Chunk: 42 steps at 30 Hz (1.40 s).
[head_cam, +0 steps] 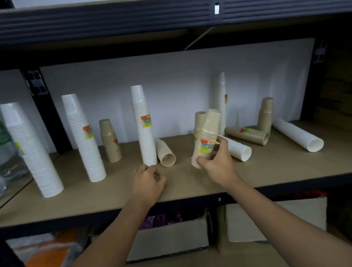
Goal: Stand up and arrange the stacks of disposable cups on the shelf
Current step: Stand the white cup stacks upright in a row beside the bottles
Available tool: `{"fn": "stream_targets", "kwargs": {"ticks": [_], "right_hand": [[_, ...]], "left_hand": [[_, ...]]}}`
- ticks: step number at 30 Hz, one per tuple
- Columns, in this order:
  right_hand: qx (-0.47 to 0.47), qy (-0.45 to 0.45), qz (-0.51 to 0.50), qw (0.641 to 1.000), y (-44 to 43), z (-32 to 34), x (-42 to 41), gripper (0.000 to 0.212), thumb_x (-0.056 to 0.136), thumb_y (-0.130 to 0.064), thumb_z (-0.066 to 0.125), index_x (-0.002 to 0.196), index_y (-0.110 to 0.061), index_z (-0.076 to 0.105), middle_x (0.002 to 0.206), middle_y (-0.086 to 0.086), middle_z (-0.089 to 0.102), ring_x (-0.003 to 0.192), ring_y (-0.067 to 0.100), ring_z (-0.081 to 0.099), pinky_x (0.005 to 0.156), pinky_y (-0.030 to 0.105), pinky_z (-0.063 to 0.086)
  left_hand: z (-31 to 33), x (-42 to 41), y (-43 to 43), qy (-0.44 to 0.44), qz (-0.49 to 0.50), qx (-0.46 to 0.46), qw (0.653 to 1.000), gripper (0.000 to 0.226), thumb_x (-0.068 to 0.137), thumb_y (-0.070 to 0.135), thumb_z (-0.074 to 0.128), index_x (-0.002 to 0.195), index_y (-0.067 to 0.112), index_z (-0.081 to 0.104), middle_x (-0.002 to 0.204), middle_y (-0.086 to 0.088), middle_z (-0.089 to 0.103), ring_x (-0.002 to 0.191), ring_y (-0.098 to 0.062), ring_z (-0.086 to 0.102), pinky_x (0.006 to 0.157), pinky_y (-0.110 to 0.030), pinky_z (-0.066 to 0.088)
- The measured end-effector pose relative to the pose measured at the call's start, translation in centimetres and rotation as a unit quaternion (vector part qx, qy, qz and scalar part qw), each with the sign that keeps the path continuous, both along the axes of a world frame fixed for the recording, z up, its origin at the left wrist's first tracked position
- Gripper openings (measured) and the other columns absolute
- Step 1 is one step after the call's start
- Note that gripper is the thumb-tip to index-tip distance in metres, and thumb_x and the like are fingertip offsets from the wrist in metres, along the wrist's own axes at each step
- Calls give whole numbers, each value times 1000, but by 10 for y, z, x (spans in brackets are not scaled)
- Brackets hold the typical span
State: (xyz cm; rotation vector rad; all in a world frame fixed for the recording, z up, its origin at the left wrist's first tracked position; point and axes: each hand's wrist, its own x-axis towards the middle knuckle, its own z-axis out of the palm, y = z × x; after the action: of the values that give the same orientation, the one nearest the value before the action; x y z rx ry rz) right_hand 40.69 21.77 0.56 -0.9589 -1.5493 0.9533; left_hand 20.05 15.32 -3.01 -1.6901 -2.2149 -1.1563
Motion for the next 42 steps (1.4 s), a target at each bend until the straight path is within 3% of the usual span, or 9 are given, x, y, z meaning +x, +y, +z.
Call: {"fn": "stream_targets", "kwargs": {"ticks": [7, 15, 19, 23, 27, 31, 35, 42], "right_hand": [[15, -60, 48, 997, 6, -12, -12, 74, 75, -8, 79, 128, -31, 34, 113, -12, 54, 99, 2, 57, 73, 5, 44], [17, -115, 54, 992, 8, -23, -22, 72, 73, -17, 82, 131, -27, 40, 104, -20, 54, 95, -2, 56, 86, 24, 46], [-16, -86, 56, 995, 12, -22, -17, 62, 77, -15, 76, 128, -25, 43, 112, -8, 58, 101, 7, 61, 86, 25, 49], [-23, -48, -31, 998, 28, -16, -6, 51, 80, -25, 74, 123, -20, 48, 115, 0, 58, 104, 13, 60, 89, 31, 50], [-4, -56, -86, 995, 49, -15, 4, 42, 80, -26, 75, 112, -19, 48, 113, 1, 61, 106, 16, 62, 93, 32, 48], [-11, -93, -107, 990, 69, -17, 1, 49, 79, -33, 77, 115, -21, 46, 122, 7, 58, 109, 21, 59, 93, 31, 44], [-6, -118, -107, 987, 83, -17, -8, 67, 77, -32, 80, 129, -15, 42, 130, 11, 52, 117, 26, 56, 98, 34, 43], [8, -159, -95, 983, 101, -24, -22, 75, 72, -33, 84, 128, -11, 39, 124, 14, 54, 109, 30, 57, 81, 28, 36]], "left_hand": [[-3, -9, 10, -2, 21, -27, 999, 14, 81, 24, 68, 81, 10, 69, 86, -4, 58, 93, -28, 53, 81, -32, 41], [-6, -11, 10, 18, 30, -35, 999, 15, 82, 31, 64, 81, 16, 67, 89, -1, 58, 92, -24, 52, 83, -30, 36], [-2, -13, 12, 17, 24, -58, 998, 16, 83, 32, 64, 85, 17, 68, 94, -3, 60, 96, -24, 53, 88, -32, 40], [9, -19, 11, 7, 20, -57, 998, 15, 83, 30, 65, 82, 15, 67, 91, -4, 57, 91, -25, 54, 80, -31, 40], [13, -30, 8, 39, 48, -48, 997, 16, 84, 27, 65, 81, 11, 67, 85, -3, 54, 89, -25, 53, 85, -33, 39], [4, -35, 9, 40, 44, -61, 996, 16, 83, 29, 65, 73, 16, 60, 84, -3, 53, 87, -27, 54, 86, -35, 40], [-1, -35, 13, 61, 44, -65, 995, 17, 85, 32, 63, 80, 17, 64, 88, -1, 51, 90, -24, 50, 87, -34, 39], [-5, -40, 20, 77, 46, -65, 994, 17, 84, 37, 59, 75, 25, 53, 88, 0, 51, 93, -24, 50, 88, -33, 36]]}}
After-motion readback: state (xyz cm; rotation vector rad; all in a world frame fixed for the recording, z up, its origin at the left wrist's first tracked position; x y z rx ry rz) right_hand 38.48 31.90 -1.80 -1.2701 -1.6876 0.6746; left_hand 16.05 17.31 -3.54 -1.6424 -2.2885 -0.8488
